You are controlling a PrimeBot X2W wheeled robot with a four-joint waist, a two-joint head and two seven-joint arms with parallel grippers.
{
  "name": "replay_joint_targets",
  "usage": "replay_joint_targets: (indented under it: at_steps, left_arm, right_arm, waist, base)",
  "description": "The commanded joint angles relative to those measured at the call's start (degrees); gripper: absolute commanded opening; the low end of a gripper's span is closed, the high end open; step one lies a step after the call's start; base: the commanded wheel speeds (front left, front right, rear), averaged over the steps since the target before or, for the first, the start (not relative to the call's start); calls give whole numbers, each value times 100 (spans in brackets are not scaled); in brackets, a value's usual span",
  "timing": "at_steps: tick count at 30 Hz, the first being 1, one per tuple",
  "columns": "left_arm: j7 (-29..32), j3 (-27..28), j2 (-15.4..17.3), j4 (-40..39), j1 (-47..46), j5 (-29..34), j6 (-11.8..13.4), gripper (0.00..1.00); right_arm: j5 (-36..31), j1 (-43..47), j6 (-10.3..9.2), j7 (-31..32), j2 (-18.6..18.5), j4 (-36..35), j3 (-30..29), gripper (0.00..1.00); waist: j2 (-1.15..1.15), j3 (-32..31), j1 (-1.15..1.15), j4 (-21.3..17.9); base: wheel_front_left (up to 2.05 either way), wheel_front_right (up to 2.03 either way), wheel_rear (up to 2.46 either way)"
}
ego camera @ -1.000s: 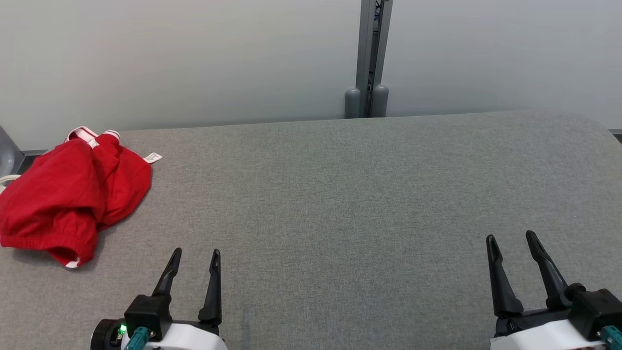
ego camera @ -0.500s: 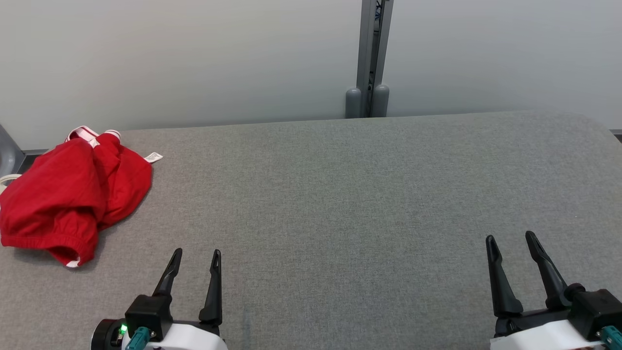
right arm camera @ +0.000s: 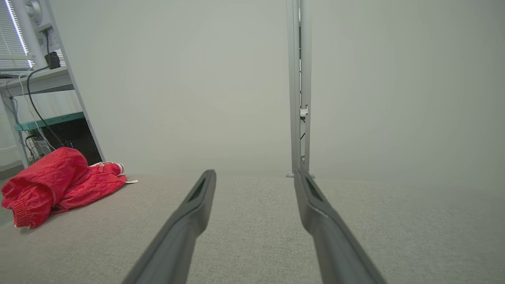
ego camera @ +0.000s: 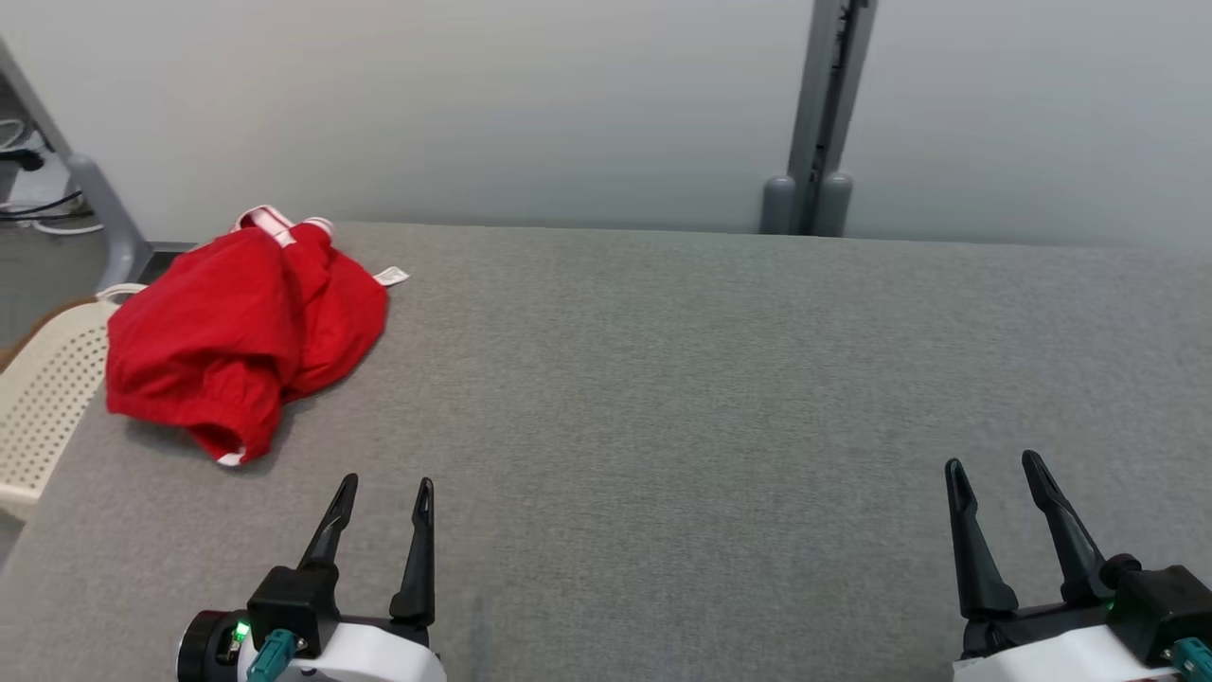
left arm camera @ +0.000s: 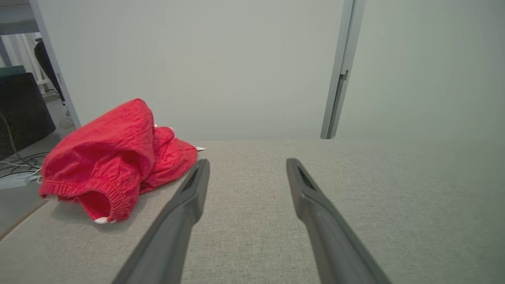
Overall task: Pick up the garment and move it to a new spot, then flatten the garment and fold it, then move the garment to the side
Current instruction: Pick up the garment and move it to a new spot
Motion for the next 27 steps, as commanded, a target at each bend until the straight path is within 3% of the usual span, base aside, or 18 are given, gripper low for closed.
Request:
replay_joint_targets:
  at_steps: [1, 16, 27]
  left_arm:
    - [-3, 19, 29, -16, -74, 48, -12, 100]
    - [-3, 17, 25, -173, -98, 69, -71, 100]
    - [-3, 19, 25, -230, -39, 13, -35, 100]
  right_arm:
    - [37, 32, 13, -30, -35, -26, -2, 100]
    - [62, -40, 13, -30, -36, -16, 95, 100]
    - [53, -97, 13, -30, -37, 13, 178, 100]
  waist:
    - [0, 5, 0, 385]
    - [0, 50, 0, 1966]
    - [0, 134, 0, 2212]
  base:
    - [0, 0, 0]
    - [0, 0, 0]
    - [0, 0, 0]
